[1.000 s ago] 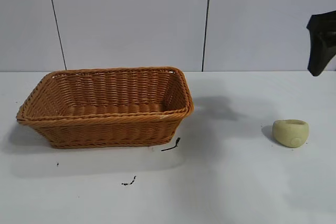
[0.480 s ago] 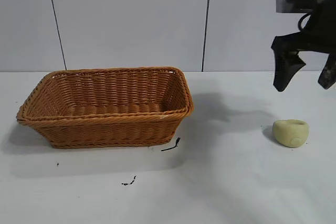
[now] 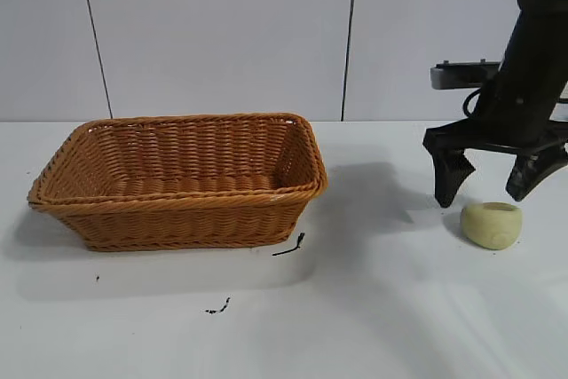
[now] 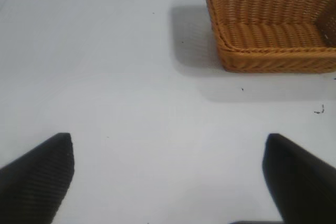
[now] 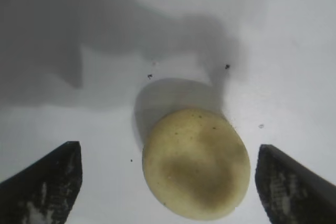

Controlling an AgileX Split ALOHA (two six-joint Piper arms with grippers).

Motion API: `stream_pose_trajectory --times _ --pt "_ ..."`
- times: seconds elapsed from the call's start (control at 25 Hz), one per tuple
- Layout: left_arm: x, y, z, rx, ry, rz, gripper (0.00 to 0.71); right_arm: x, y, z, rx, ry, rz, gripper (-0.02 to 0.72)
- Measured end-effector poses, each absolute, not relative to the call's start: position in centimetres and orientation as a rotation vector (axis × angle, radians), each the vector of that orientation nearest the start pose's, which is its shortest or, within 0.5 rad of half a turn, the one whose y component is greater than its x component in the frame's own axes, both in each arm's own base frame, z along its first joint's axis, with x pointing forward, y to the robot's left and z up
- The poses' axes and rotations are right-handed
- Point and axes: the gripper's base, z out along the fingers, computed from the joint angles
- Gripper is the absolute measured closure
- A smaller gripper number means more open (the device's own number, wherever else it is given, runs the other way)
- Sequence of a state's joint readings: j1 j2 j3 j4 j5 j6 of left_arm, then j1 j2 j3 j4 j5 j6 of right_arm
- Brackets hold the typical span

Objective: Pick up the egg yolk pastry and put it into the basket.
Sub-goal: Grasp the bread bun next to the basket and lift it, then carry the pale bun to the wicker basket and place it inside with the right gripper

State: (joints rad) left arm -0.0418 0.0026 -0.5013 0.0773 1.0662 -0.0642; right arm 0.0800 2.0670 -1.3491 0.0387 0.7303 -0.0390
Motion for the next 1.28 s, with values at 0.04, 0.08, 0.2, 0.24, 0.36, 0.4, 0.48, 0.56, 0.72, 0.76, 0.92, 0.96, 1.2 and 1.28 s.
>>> stream_pose_trajectory --times 0.04,0.08,0.2,0.24,0.36,0.4,0.48,0.56,0.72,0.76,0.92,0.96,1.2,1.28 --pt "-0.5 0.6 27.7 -0.027 2.049 0.027 0.014 40.2 3.5 12.9 -0.137 2.938 0.047 0.084" --pt "-0.5 0.6 27.7 -0.027 2.049 0.027 0.014 40.2 3.4 12.3 -0.138 2.946 0.044 0.084" --pt "-0.5 0.6 27.7 -0.027 2.049 0.027 0.014 40.4 3.4 11.1 -0.142 2.957 0.039 0.084" --pt "-0.5 0.6 27.7 -0.027 2.049 0.027 0.014 40.4 3.4 10.9 -0.144 2.961 0.037 0.084" --pt "-0.5 0.6 27.7 -0.027 2.049 0.027 0.014 40.4 3.4 10.9 -0.146 2.961 0.034 0.084" --pt "-0.5 0.6 27.7 -0.027 2.049 0.027 0.014 40.4 3.4 10.9 -0.146 2.96 0.034 0.089" --pt "-0.5 0.6 27.7 -0.027 2.049 0.027 0.014 40.4 3.4 10.9 -0.147 2.96 0.033 0.149" --pt "-0.5 0.6 27.7 -0.027 2.049 0.027 0.014 40.4 3.4 10.8 -0.155 2.965 0.026 0.291" --pt "-0.5 0.6 27.7 -0.027 2.049 0.027 0.014 40.3 3.3 10.9 -0.156 2.969 0.025 0.566" --pt "-0.5 0.6 27.7 -0.027 2.049 0.027 0.014 40.4 3.4 10.9 -0.155 2.968 0.026 0.598" --pt "-0.5 0.6 27.7 -0.027 2.049 0.027 0.014 40.4 3.4 11.1 -0.154 2.966 0.027 0.636" --pt "-0.5 0.6 27.7 -0.027 2.049 0.027 0.014 40.4 3.4 11.3 -0.154 2.962 0.028 0.641" --pt "-0.5 0.6 27.7 -0.027 2.049 0.027 0.014 40.6 3.4 16.5 -0.155 2.867 0.033 0.643" --pt "-0.5 0.6 27.7 -0.027 2.049 0.027 0.014 40.9 3.4 19.4 -0.156 2.828 0.035 0.643"
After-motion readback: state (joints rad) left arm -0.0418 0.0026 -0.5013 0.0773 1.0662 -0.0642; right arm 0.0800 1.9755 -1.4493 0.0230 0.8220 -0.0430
